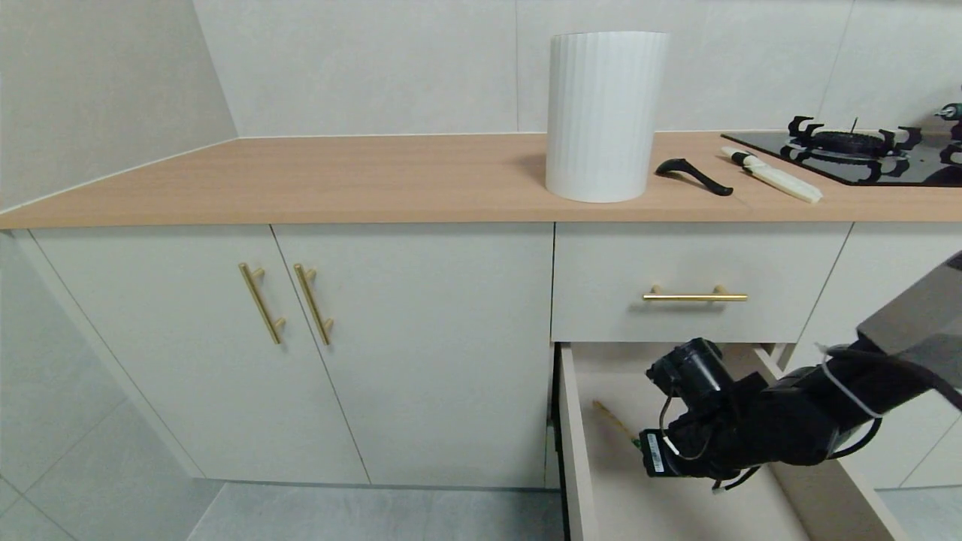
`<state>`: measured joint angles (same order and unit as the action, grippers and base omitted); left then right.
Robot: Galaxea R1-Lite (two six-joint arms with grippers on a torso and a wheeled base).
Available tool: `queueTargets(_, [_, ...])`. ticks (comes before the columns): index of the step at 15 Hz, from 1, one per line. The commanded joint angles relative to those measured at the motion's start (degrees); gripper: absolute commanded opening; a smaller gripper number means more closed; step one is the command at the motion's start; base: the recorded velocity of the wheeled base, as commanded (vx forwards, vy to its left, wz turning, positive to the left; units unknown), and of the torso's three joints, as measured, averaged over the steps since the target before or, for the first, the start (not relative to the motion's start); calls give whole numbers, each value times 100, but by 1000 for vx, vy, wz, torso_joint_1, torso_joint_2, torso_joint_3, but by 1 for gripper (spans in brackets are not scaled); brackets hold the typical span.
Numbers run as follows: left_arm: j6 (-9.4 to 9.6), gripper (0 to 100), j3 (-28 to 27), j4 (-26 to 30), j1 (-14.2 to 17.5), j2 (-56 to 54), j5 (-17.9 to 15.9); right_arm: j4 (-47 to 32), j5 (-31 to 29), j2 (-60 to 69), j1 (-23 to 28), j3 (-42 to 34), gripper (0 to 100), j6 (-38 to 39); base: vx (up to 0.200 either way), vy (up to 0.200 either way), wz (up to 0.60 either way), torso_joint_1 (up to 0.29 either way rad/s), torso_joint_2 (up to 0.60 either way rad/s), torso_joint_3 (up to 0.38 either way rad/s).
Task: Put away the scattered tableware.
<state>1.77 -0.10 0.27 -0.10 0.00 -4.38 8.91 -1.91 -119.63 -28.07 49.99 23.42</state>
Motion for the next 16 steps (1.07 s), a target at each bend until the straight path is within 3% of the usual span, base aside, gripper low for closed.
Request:
queueTargets(1, [-1, 100, 1, 0, 1, 9, -2, 146, -134, -623, -102, 10, 0, 40, 0, 0, 0, 0, 0, 0])
queueTargets(16, [-1, 100, 1, 0, 10, 9, -2, 410, -450, -1072, -277, 63, 0, 58, 0, 0, 0, 0, 0, 0])
